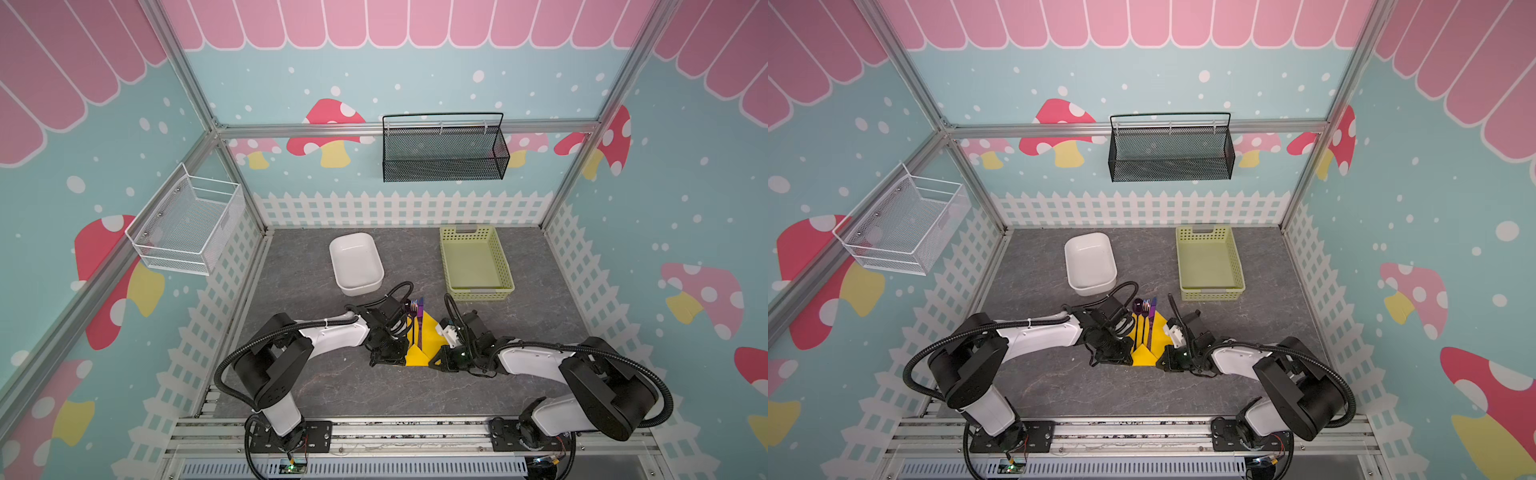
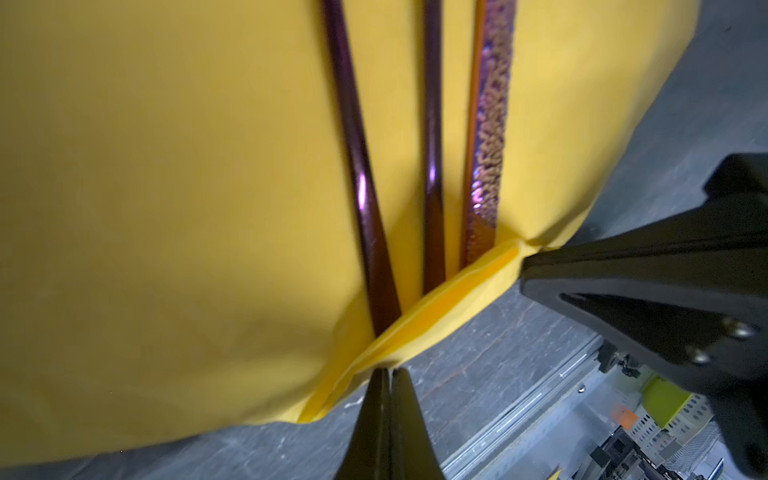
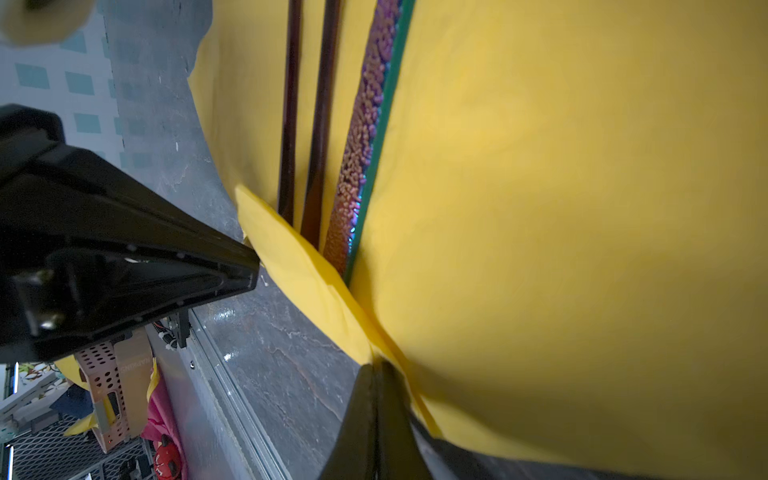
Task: Place the utensils on the paper napkin and roll it up
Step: 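Open the right gripper and withdraw it while the left keeps pinching the napkin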
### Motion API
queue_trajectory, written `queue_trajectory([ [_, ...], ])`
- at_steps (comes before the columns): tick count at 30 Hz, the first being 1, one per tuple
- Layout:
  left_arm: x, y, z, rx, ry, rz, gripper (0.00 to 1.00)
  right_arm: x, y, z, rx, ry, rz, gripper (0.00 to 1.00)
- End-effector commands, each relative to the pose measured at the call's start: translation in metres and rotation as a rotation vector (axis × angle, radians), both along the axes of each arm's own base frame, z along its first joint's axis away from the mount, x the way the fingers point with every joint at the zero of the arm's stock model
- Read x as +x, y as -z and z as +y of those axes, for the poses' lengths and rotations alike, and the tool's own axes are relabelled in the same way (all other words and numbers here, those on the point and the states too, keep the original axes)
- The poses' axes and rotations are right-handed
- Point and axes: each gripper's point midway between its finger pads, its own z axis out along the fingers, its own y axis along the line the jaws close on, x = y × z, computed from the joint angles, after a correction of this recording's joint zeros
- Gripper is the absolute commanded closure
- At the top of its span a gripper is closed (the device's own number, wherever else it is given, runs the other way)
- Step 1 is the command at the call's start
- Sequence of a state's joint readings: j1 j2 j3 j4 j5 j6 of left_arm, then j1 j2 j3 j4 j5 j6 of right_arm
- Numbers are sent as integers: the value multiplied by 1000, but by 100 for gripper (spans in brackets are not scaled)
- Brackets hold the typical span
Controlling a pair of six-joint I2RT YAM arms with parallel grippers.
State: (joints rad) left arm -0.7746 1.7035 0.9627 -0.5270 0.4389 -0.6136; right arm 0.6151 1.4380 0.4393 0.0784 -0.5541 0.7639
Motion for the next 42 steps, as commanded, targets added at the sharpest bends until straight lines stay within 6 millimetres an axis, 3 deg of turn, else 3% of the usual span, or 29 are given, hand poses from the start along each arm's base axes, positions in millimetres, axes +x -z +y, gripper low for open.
queue_trajectory([
  [1,17,-31,-19,-69,-3,-65,100,-5,14,-10,-58,9,29,95],
  [8,35,-22,-35,-57,13,-72,100,-3,10,-10,-51,13,21,95],
  [16,39,-6,-30,-2,4,-78,100,0,1,-12,-55,30,-7,91],
  [21,39,2,-26,20,3,-76,100,8,-15,-10,-27,41,-44,88],
  [27,38,9,-25,33,8,-68,100,31,-36,-35,-56,138,-110,84],
  [35,39,13,-25,37,14,-66,100,59,-34,-82,-105,252,-112,59],
  [42,38,14,-26,35,16,-60,100,71,-23,-95,-102,263,-80,37],
])
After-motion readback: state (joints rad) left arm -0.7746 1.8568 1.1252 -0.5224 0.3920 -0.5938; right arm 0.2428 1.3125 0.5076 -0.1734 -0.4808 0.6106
